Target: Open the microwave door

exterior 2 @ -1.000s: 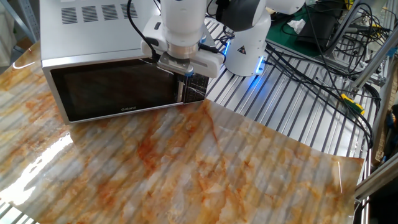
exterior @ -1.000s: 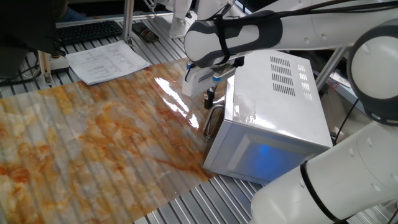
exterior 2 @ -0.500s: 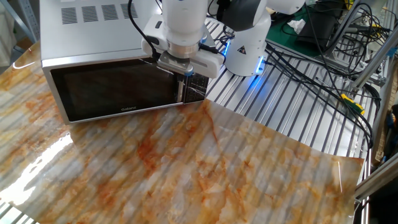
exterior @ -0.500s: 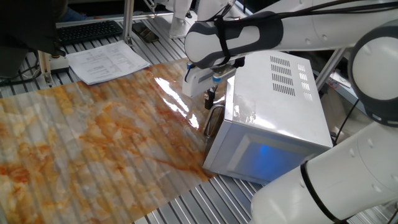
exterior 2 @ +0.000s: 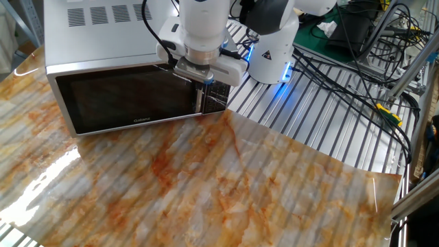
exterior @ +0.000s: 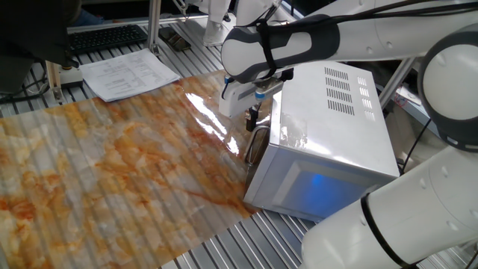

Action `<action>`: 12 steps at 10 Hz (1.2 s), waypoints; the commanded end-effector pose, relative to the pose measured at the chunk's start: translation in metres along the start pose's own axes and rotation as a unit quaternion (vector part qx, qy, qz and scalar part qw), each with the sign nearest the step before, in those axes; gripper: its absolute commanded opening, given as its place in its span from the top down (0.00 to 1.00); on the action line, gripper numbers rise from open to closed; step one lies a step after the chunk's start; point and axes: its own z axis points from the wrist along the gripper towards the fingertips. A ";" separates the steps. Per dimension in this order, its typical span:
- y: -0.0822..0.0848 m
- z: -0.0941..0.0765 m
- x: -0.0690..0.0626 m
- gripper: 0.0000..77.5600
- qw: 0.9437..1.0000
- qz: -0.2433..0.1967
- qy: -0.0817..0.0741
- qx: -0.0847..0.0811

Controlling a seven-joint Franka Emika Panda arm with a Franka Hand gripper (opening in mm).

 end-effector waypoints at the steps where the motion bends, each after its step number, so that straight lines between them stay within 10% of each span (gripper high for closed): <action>1: 0.000 0.000 0.001 0.00 1.000 -0.001 0.001 0.000; 12: 0.000 0.001 0.001 0.00 1.000 0.005 0.017 -0.007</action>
